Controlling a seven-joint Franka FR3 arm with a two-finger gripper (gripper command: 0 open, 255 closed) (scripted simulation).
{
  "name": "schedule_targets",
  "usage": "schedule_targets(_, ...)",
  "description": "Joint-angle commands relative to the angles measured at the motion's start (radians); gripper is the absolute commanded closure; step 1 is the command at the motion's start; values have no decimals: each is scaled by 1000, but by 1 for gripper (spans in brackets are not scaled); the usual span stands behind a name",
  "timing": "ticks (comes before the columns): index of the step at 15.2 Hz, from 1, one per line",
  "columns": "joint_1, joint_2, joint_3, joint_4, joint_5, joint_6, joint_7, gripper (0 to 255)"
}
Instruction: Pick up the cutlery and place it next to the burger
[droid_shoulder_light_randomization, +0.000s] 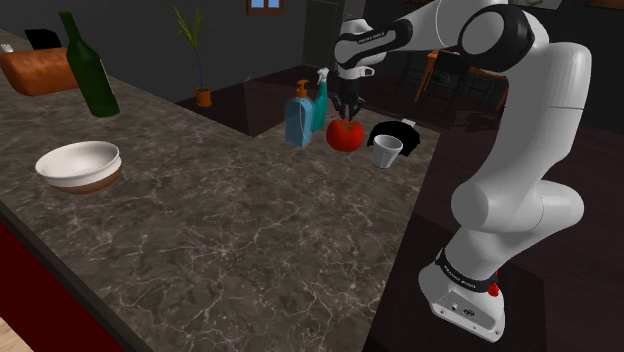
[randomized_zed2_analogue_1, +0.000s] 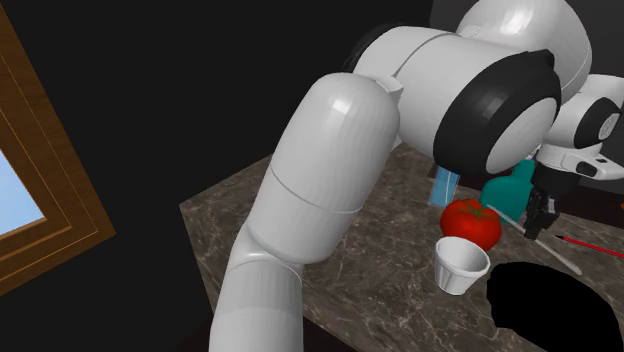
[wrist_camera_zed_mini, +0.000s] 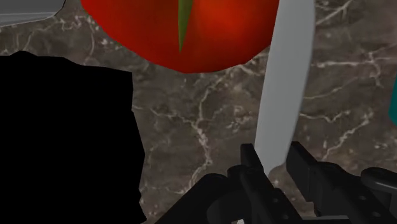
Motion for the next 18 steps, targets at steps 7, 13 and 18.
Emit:
schedule_targets(7, 1, 38, -9, -37, -17, 61, 12, 255)
schedule_targets(13, 1, 38, -9, -37, -17, 61, 12, 0)
schedule_targets(18, 0, 38, -9, -37, -17, 61, 12, 0)
